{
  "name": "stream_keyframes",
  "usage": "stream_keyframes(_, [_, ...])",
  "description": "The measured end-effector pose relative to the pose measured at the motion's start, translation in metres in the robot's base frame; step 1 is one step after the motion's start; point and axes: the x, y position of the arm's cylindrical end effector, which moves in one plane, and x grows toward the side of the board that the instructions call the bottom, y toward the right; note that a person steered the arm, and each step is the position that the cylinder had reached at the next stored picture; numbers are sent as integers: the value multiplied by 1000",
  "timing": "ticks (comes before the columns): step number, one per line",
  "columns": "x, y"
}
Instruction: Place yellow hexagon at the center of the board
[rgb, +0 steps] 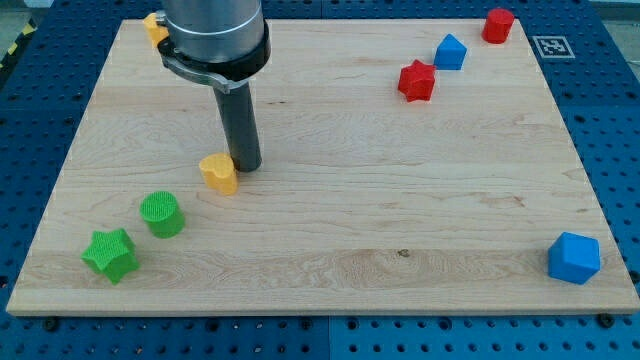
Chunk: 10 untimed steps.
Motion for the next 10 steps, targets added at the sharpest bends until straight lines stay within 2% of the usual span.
stream_keyframes(1, [-15, -1])
stream_keyframes(2, [-52, -24])
stream_keyframes(5, [-182, -184])
stream_keyframes(6, [-234, -201])
stream_keyframes(7, [-268, -172])
stream_keyframes(8, [-243, -119])
stream_keyframes(9, [-216, -90])
stream_keyframes(10, [-203, -96])
